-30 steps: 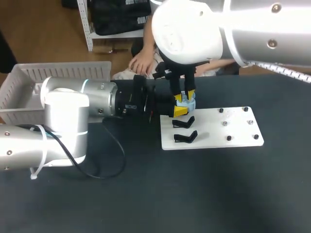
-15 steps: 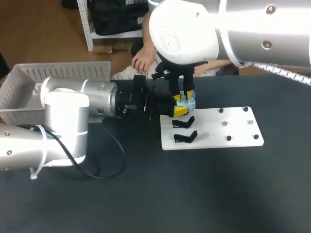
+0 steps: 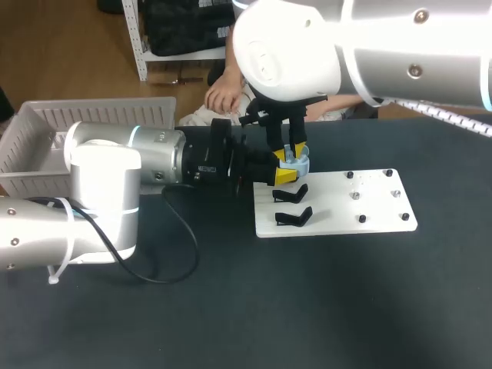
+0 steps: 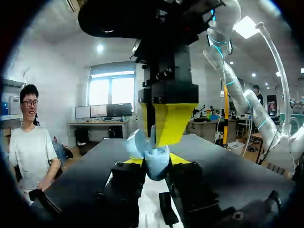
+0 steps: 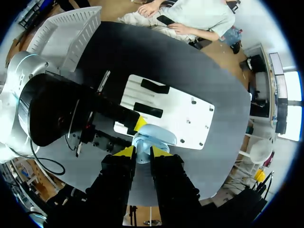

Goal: Pick up each earbud case from the left stands, insert the matching earbuds, close the lid, and place the case in the box.

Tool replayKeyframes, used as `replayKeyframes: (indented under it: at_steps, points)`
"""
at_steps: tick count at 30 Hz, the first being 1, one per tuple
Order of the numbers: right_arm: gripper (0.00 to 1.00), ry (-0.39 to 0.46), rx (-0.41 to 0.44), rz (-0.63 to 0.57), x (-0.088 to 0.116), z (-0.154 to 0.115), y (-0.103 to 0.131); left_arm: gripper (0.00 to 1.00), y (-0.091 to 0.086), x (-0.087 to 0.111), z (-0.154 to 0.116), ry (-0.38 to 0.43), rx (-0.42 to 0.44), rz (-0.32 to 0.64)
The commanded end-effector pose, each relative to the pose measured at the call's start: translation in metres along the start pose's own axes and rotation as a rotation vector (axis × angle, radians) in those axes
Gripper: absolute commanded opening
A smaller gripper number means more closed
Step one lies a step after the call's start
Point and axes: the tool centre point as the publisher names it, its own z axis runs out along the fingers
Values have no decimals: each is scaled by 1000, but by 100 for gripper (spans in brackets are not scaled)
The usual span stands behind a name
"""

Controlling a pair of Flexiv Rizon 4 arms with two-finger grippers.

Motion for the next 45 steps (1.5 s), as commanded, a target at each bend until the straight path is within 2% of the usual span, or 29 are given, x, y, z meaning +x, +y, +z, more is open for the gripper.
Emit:
replayKeyframes:
  at_steps: [1,11,12,13,14,16,18,20,27,34,40,45]
  points:
    - [0,7,5,1,-4,1,-1,0,-2,0,0,0,-7,3]
    - [0,19,14,2,-5,6,-1,0,-2,0,0,0,-7,3]
    - [4,19,15,3,-5,6,-1,0,-2,0,0,0,-7,3]
    - [25,19,17,4,-5,6,-2,0,-2,0,0,0,-7,3]
    - [40,19,18,5,-6,6,-2,0,-2,0,0,0,-7,3]
    - [51,16,19,9,-5,6,-2,0,-2,0,0,0,-7,3]
    - [88,11,18,11,-4,4,-3,0,-2,0,0,0,-7,3]
    - [100,5,16,12,-3,2,-3,0,-2,0,0,0,-7,3]
    - [100,-48,-16,36,4,-15,-7,0,-2,0,0,0,-7,3]
    - [100,-138,-76,198,-17,-22,-43,0,-2,0,0,0,-7,3]
    - [100,-126,-86,316,-42,2,-75,0,-2,0,0,0,-7,3]
    - [100,-82,-82,347,-45,17,-84,0,-2,0,0,0,-7,3]
